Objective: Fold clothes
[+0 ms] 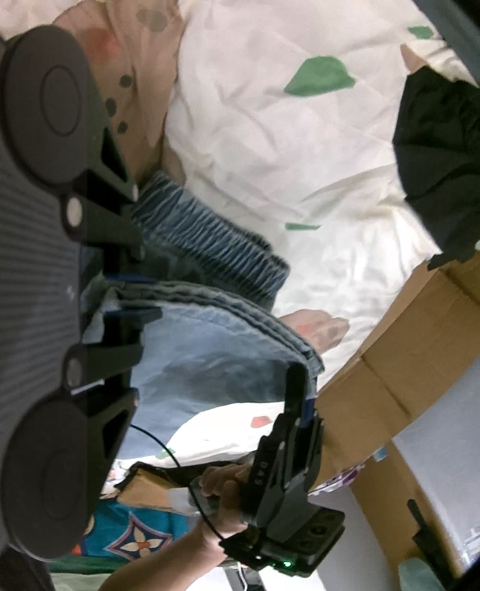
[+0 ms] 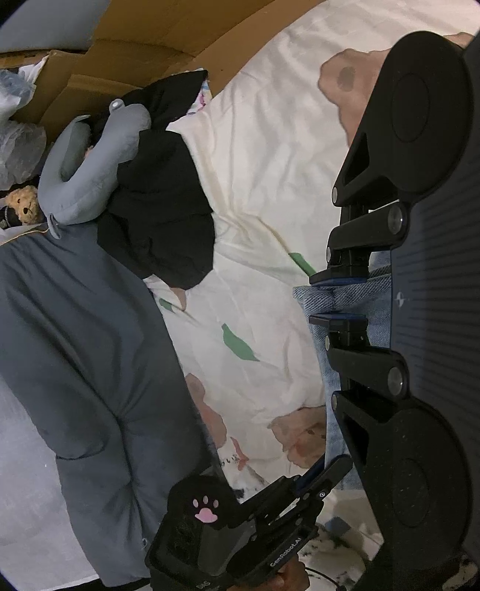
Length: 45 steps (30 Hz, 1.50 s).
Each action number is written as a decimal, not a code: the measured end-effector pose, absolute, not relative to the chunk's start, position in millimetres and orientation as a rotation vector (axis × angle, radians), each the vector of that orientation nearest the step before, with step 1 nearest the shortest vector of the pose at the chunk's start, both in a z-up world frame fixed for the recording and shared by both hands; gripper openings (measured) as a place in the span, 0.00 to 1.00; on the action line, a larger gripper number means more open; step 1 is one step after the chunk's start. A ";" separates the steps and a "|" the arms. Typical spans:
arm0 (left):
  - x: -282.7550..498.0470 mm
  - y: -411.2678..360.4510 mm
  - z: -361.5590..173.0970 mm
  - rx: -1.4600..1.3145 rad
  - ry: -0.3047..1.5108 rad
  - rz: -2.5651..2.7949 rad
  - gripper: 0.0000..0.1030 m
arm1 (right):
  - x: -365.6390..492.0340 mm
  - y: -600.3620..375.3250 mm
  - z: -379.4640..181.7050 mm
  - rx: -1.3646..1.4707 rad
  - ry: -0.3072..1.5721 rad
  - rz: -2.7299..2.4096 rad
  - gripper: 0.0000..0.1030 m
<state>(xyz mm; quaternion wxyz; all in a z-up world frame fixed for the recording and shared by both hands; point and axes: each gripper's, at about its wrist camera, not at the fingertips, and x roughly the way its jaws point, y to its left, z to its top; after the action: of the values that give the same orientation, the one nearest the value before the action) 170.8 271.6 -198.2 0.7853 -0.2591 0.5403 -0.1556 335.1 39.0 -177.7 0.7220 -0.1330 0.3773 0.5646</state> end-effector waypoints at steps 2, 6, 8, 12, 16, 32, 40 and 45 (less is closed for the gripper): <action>177.5 274.8 -203.9 -0.569 1.167 -0.323 0.14 | 338.7 45.3 -182.4 -0.311 0.845 1.232 0.13; 190.0 279.5 -216.3 -0.570 1.180 -0.302 0.14 | 346.6 55.2 -196.4 -0.326 0.880 1.187 0.13; 191.4 282.5 -213.5 -0.568 1.175 -0.301 0.14 | 348.8 59.2 -199.9 -0.328 0.887 1.174 0.13; 191.6 285.9 -211.6 -0.554 1.175 -0.297 0.14 | 351.0 65.8 -202.4 -0.333 0.892 1.163 0.13; 195.3 284.9 -232.3 -0.531 1.206 -0.266 0.14 | 354.3 72.8 -213.0 -0.336 0.923 1.133 0.17; 180.0 266.7 -187.6 -0.418 1.143 -0.323 0.19 | 299.5 68.1 -207.1 -0.390 0.839 1.136 0.32; 184.3 251.2 -225.5 -0.388 1.229 -0.308 0.11 | 280.9 82.4 -231.5 -0.420 0.858 1.132 0.32; 192.8 251.4 -240.6 -0.364 1.239 -0.287 0.02 | 287.4 98.3 -250.0 -0.442 0.895 1.100 0.30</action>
<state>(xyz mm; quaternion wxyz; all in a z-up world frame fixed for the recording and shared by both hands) 192.8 251.4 -240.6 0.7891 -0.1689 0.5754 -0.1332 287.4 98.3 -250.0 0.7366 -0.2011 0.4075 0.5009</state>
